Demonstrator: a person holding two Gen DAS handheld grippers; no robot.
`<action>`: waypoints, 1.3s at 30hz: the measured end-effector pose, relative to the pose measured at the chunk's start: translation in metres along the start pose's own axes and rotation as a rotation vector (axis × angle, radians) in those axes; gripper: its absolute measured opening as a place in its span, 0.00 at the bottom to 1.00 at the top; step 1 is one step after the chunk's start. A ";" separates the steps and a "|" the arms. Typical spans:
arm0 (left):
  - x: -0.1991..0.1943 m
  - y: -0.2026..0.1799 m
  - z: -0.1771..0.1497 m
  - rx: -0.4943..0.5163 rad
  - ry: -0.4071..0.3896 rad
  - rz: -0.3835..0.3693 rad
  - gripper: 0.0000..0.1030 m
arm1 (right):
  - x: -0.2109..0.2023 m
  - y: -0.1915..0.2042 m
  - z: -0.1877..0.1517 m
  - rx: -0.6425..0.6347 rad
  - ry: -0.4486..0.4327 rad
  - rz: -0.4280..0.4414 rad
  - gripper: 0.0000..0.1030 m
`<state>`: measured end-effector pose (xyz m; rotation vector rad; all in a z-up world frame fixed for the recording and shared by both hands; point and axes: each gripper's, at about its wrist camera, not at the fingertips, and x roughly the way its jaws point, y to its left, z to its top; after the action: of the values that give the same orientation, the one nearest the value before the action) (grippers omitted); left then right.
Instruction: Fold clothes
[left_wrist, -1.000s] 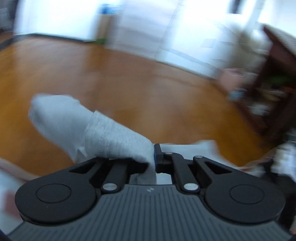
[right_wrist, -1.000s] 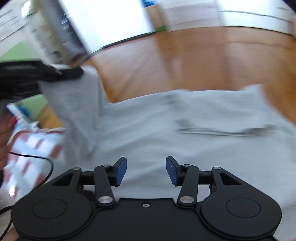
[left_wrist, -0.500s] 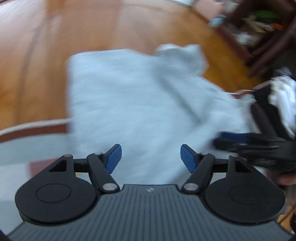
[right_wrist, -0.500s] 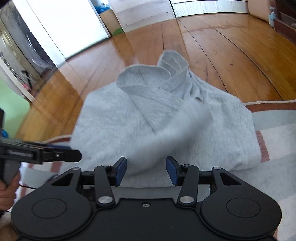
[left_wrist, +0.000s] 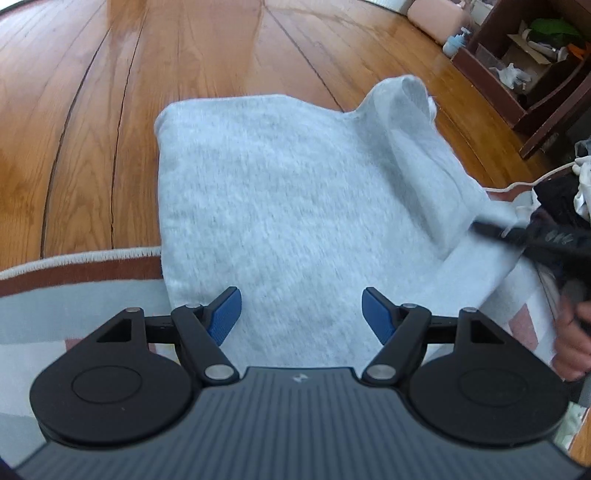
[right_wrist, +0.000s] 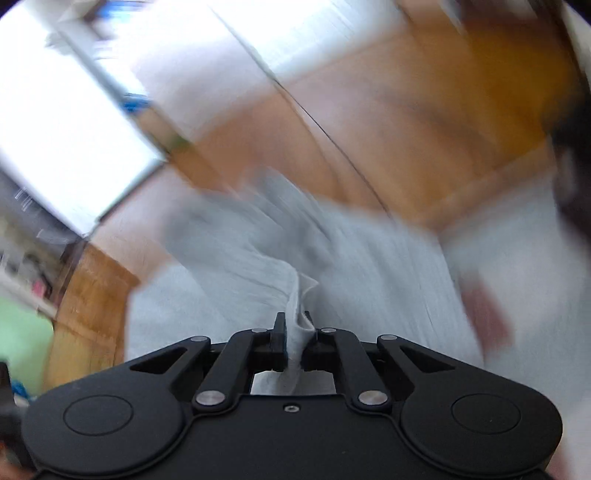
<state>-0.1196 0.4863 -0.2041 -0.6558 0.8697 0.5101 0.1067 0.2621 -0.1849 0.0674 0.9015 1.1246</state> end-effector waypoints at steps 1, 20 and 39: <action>-0.001 0.003 -0.001 -0.010 -0.005 -0.010 0.70 | -0.014 0.013 0.003 -0.084 -0.056 0.001 0.07; 0.012 -0.002 -0.006 -0.036 0.109 0.044 0.76 | -0.025 0.003 -0.009 -0.205 -0.047 -0.197 0.03; 0.009 0.010 -0.002 -0.133 0.100 0.043 0.76 | -0.003 -0.032 -0.048 0.174 0.064 -0.078 0.06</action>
<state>-0.1220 0.4928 -0.2151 -0.7902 0.9512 0.5816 0.0987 0.2267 -0.2300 0.1382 1.0496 0.9791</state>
